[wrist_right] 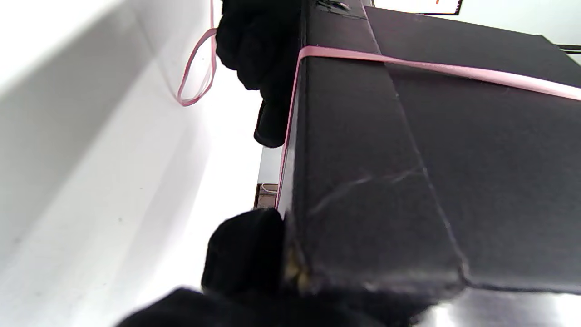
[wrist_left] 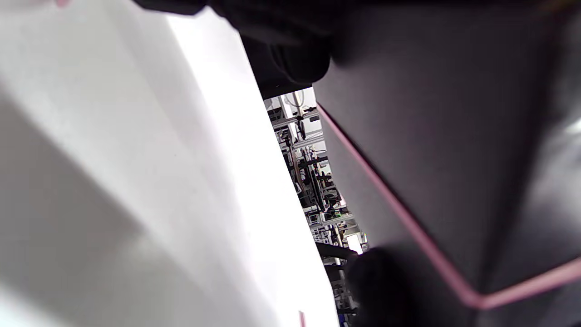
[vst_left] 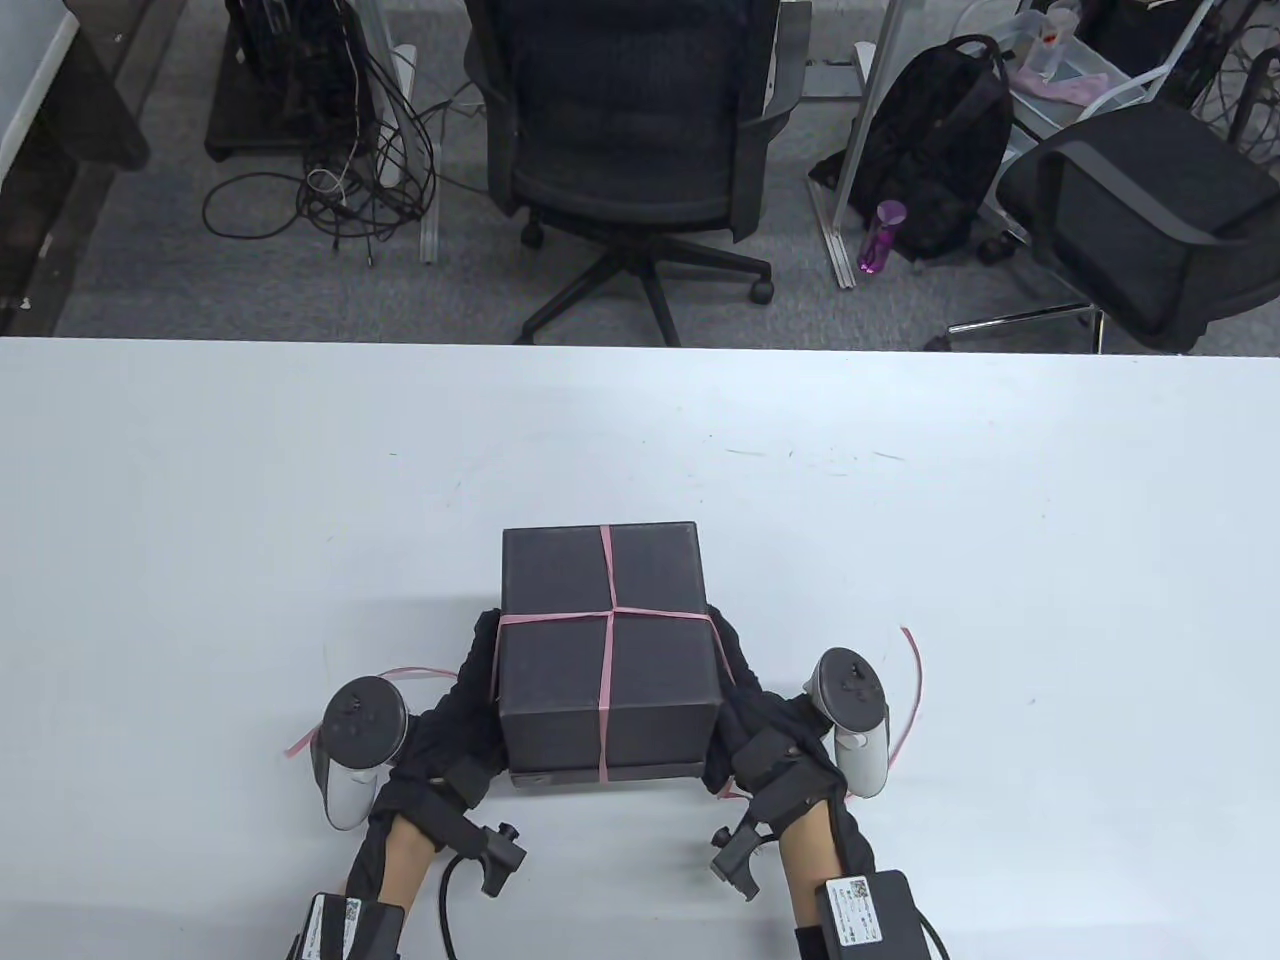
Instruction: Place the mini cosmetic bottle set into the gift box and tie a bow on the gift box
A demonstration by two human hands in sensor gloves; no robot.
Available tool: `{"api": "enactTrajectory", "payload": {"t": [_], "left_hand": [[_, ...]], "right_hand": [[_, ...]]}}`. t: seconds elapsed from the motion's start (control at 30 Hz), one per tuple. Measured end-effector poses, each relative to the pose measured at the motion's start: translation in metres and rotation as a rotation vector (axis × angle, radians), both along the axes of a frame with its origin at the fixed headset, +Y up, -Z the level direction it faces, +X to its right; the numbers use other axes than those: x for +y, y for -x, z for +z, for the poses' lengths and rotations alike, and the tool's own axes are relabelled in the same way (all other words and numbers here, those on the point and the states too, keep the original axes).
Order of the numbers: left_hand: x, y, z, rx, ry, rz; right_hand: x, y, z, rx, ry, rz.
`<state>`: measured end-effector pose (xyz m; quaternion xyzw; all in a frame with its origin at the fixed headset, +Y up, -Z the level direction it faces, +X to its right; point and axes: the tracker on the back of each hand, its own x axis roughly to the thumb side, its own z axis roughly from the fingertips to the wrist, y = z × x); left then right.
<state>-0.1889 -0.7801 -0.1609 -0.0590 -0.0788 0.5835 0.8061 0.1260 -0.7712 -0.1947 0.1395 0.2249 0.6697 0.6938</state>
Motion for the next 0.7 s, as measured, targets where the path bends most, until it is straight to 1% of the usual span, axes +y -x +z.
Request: {"api": "enactTrajectory", "payload": {"t": [0.07,0.17,0.27,0.33,0.43,0.5,0.6,0.7], "left_hand": [[0.002,-0.003,0.0,-0.045,-0.022,-0.032],[0.004,-0.002,0.0,-0.058,-0.026,-0.009],[0.003,-0.002,0.0,-0.048,-0.027,-0.014],[0.003,-0.002,0.0,-0.048,-0.018,-0.009],[0.002,-0.001,0.0,-0.054,0.007,0.034],[0.002,-0.001,-0.001,-0.052,0.011,0.035],[0.0,0.0,-0.001,-0.05,0.025,0.042],[0.001,0.0,-0.001,-0.045,0.033,0.039]], "right_hand": [[0.0,0.003,0.001,0.031,0.004,-0.026],[0.001,0.005,0.001,0.047,0.0,-0.06],[0.002,0.003,-0.001,0.072,-0.028,-0.058],[0.004,0.001,-0.002,0.114,-0.027,-0.087],[0.006,0.001,-0.002,0.13,-0.027,-0.104],[0.007,0.001,-0.002,0.136,-0.044,-0.055],[0.013,0.002,-0.004,0.179,-0.135,0.103],[0.019,0.003,-0.003,0.152,-0.216,0.203]]}}
